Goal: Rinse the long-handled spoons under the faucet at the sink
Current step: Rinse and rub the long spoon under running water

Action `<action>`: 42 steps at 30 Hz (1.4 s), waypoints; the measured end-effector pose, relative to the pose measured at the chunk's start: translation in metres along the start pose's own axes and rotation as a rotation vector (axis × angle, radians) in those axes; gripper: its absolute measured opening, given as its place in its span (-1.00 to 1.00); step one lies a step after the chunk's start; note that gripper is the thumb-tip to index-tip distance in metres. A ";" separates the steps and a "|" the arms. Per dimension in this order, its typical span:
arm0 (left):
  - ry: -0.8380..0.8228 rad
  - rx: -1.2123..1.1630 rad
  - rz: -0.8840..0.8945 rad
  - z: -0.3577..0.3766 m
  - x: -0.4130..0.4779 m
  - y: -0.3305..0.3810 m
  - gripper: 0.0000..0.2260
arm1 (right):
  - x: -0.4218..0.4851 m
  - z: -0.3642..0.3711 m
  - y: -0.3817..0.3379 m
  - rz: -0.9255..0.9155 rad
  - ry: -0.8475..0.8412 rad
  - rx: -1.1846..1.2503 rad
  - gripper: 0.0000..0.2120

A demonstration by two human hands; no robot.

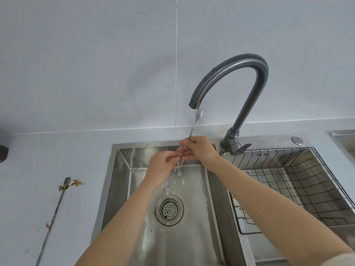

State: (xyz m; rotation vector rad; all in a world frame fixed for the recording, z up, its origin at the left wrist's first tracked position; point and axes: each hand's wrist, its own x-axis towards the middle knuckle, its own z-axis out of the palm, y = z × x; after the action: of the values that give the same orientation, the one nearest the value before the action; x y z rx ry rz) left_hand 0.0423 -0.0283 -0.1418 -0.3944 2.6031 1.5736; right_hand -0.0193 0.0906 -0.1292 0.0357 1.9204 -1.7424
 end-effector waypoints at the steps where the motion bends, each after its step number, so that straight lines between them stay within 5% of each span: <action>1: -0.012 -0.012 -0.005 -0.001 0.002 -0.001 -0.81 | 0.000 -0.002 0.000 0.002 -0.003 0.015 -0.78; 6: -0.136 -0.078 -0.023 0.002 0.005 -0.006 -0.92 | 0.000 -0.006 0.001 -0.010 -0.028 0.044 -0.81; 9: -0.204 -0.100 -0.007 0.007 0.002 -0.008 -0.80 | 0.000 -0.009 -0.001 -0.038 -0.013 0.071 -0.86; 25: -0.203 -0.061 -0.060 0.024 -0.018 -0.039 -0.80 | 0.004 -0.014 -0.008 -0.032 0.058 0.443 -0.79; 42: -0.199 -0.055 -0.042 0.021 -0.019 -0.045 -0.85 | 0.008 -0.012 -0.011 -0.061 0.065 0.343 -0.86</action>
State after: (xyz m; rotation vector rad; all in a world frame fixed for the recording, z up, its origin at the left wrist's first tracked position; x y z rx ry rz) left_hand 0.0704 -0.0264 -0.1862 -0.2773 2.3932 1.5852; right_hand -0.0347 0.0971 -0.1219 0.1613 1.6597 -2.1166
